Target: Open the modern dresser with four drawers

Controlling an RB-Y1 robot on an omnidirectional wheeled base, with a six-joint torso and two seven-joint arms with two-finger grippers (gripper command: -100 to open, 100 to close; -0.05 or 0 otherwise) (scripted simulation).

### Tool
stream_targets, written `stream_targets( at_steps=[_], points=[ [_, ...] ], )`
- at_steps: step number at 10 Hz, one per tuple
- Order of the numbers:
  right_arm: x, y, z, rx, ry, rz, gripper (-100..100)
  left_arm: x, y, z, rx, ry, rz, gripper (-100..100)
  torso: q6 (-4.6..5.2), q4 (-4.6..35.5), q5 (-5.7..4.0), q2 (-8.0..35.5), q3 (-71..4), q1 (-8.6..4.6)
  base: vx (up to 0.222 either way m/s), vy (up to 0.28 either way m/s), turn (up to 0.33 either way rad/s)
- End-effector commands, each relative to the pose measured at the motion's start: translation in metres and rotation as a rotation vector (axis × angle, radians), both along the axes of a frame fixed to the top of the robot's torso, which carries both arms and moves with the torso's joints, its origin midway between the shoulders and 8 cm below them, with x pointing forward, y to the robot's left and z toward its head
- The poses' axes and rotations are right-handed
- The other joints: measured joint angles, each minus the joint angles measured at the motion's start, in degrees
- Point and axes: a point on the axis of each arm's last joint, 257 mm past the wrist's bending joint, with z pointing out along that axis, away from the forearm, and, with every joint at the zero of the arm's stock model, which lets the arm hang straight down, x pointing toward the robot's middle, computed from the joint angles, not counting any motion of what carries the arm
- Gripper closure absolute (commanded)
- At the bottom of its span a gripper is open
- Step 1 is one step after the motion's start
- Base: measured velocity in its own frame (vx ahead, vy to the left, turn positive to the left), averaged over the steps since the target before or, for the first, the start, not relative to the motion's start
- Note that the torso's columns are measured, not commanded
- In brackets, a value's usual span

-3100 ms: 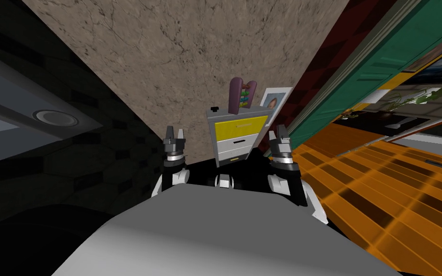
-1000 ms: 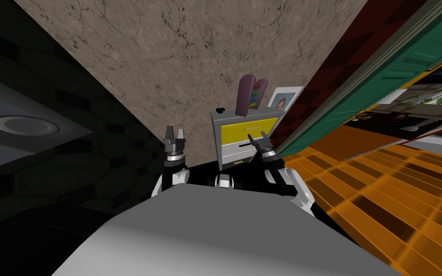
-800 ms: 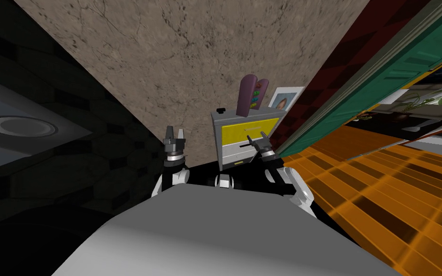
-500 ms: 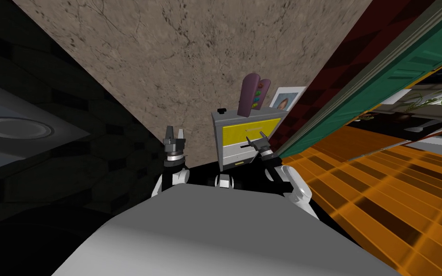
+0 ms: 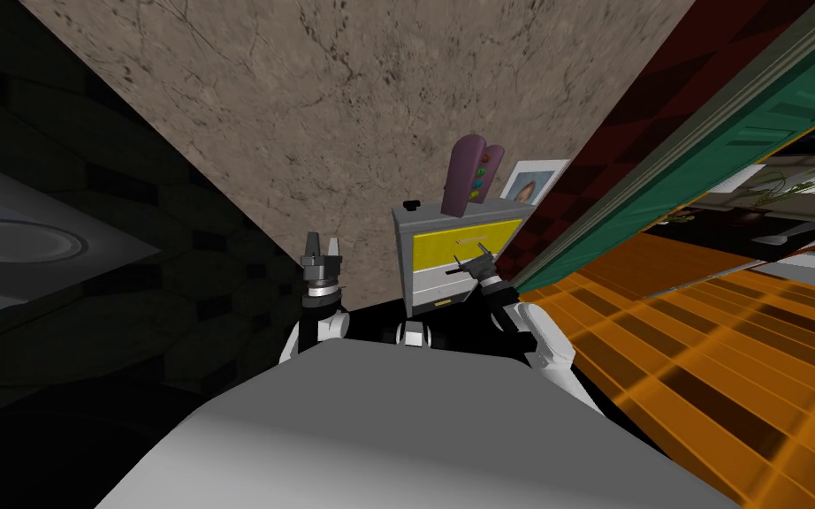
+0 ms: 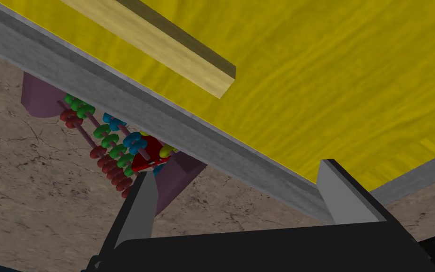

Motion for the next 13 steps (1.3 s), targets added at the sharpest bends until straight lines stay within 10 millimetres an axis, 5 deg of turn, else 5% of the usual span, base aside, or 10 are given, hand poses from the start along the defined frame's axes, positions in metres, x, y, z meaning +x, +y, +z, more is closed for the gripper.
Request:
stream_targets(
  at_steps=[1, 10, 13],
  points=[
    [0.011, -0.01, -0.013, -0.199, -0.016, -0.047, -100, 0.0, 0.0, 0.0, 0.0, 0.0, 0.0, 0, 0.0, 0.0, 0.01, 0.0, 0.0, 0.04, 0.037, 0.048, 0.006],
    [0.032, -0.04, -0.032, -0.695, -0.086, -0.145, -100, 0.0, 0.0, 0.0, 0.0, 0.0, 0.0, 0, 0.0, 0.0, 0.0, 0.1, 0.0, -0.02, 0.026, 0.025, 0.003],
    [0.033, -0.044, -0.029, -0.667, -0.081, -0.141, -100, 0.0, 0.0, 0.0, 0.0, 0.0, 0.0, 0, 0.0, 0.0, 0.03, -0.1, -0.1, 0.12, 0.04, 0.034, 0.0]
  ],
)
